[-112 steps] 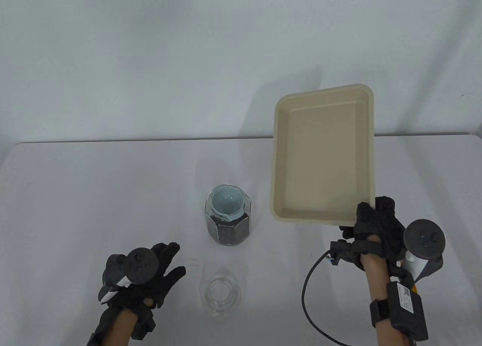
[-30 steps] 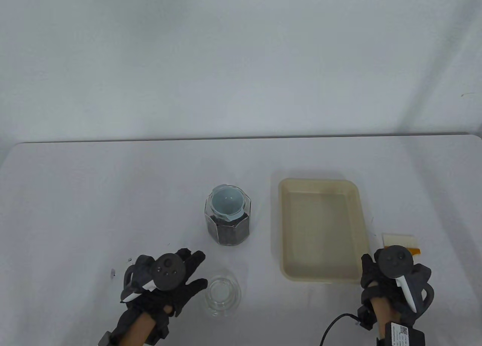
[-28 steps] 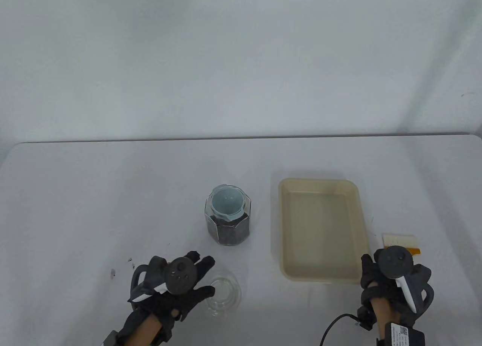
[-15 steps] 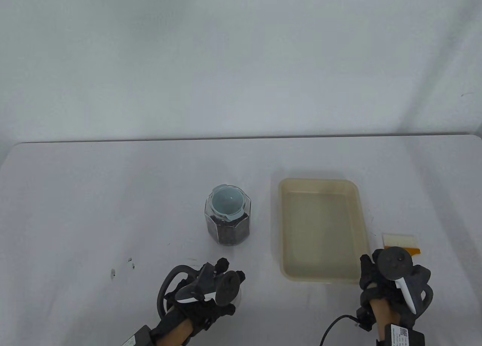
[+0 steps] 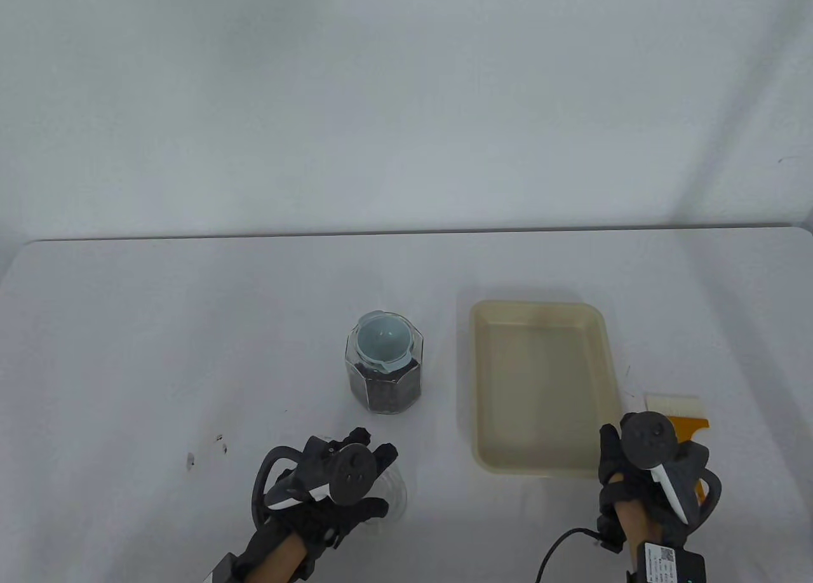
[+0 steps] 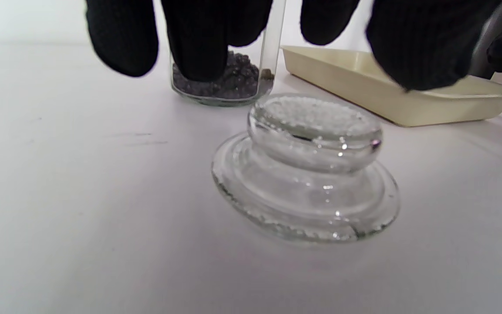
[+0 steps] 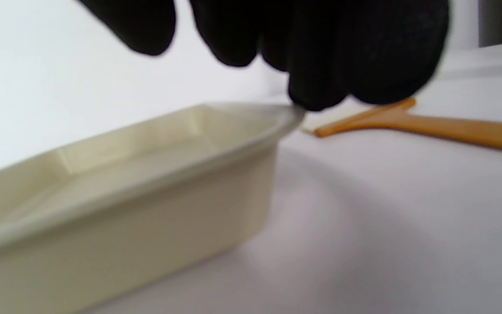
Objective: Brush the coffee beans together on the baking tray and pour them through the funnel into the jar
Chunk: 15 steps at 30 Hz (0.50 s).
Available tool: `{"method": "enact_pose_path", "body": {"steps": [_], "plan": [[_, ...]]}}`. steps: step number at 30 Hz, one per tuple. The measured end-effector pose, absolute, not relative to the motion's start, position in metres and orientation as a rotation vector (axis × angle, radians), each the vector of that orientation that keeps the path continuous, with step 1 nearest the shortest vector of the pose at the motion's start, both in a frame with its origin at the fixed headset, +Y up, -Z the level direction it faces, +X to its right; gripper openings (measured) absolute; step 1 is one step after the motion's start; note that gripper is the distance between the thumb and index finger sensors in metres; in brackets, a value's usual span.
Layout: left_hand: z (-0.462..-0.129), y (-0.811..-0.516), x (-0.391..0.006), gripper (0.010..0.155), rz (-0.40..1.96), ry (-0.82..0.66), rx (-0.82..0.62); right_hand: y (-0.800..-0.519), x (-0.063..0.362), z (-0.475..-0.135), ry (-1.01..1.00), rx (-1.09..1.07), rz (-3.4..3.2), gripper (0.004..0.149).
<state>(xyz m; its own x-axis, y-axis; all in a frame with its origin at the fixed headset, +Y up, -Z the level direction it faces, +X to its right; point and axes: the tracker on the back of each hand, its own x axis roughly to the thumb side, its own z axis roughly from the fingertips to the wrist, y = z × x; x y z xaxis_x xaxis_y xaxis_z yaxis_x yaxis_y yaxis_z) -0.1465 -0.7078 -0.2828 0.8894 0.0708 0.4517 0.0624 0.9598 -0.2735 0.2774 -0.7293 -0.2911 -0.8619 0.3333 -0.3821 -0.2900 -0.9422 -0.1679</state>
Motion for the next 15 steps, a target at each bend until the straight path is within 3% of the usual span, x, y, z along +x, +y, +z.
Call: {"method": "enact_pose_path", "body": {"steps": [8,15], "plan": [[-0.284,-0.708,-0.156,0.078,0.030,-0.439,-0.280,-0.708,0.260,-0.297,-0.305,-0.475,2.826,0.053],[-0.287,-0.709,-0.164,0.078,0.053,-0.403,-0.277,-0.653,0.160,-0.331,-0.300,0.137,2.917,0.054]]}}
